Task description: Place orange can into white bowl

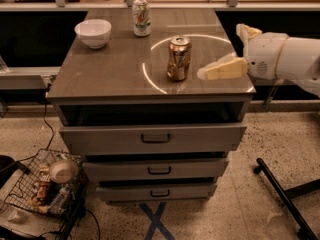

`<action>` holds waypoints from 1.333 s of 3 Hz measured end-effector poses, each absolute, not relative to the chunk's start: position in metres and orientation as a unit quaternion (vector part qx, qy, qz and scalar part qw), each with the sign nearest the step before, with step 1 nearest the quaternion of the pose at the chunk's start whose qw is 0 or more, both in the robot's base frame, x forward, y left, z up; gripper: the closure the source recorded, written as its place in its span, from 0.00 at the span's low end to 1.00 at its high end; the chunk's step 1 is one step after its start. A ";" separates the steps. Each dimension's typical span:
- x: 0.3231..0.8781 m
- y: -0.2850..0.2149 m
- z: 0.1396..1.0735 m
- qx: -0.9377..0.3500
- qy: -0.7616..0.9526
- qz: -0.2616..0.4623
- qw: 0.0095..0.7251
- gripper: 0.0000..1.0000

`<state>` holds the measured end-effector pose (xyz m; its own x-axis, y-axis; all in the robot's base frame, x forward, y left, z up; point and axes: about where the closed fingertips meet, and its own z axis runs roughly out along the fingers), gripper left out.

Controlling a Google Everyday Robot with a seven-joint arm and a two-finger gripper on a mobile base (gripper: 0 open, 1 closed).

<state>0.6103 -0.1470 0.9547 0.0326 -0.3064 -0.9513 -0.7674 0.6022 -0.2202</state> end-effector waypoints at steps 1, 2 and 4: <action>0.637 -0.131 0.933 -0.376 0.646 0.238 0.620 0.00; 0.651 -0.119 0.921 -0.364 0.637 0.263 0.627 0.00; 0.670 -0.093 0.907 -0.361 0.629 0.294 0.622 0.00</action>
Offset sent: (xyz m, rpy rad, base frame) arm 0.0578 0.0340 -0.0489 0.2419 -0.0050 0.0569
